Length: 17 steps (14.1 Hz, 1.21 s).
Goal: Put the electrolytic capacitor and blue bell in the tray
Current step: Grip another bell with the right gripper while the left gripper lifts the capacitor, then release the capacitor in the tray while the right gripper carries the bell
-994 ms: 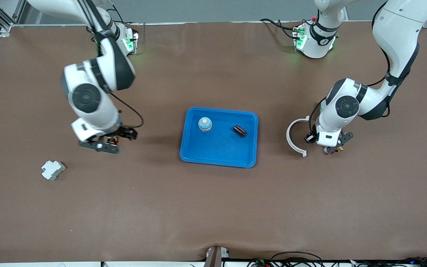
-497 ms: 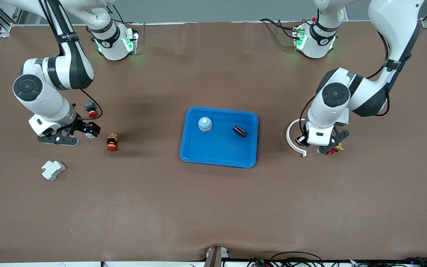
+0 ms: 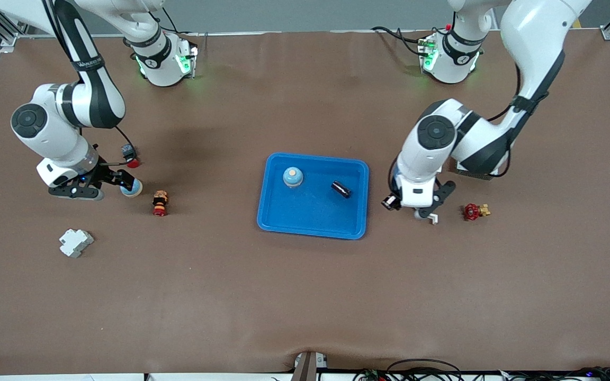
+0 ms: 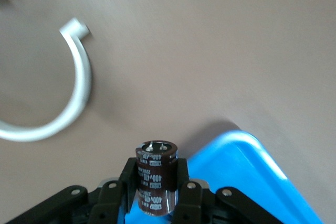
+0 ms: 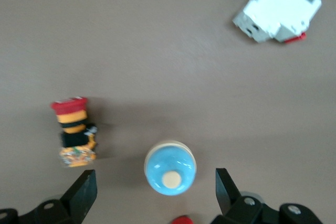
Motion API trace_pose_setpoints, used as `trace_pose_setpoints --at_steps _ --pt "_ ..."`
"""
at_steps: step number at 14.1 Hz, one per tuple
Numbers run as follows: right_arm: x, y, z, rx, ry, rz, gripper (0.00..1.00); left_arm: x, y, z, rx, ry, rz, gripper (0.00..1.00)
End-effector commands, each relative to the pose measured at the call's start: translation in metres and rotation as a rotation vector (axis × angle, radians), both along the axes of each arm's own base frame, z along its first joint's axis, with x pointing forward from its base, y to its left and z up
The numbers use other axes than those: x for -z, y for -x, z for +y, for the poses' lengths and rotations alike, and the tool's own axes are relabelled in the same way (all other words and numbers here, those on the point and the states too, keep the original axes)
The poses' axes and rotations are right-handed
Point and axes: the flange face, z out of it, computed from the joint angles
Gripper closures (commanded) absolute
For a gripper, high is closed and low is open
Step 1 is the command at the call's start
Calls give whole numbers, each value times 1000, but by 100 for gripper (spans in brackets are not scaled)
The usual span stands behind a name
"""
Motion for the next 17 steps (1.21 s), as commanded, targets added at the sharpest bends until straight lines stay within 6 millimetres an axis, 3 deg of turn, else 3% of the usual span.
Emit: trace_pose_setpoints --at_steps 1,4,9,17 --pt "22 18 -6 2 -14 -22 0 7 -11 -33 -69 51 30 100" --pt "51 24 -14 18 -19 -6 0 25 -5 -68 -143 75 55 100" --pt "72 29 -21 35 -23 18 0 67 7 -107 -215 4 36 100" --pt "93 29 -14 39 -29 9 0 99 -1 -105 -243 34 25 100"
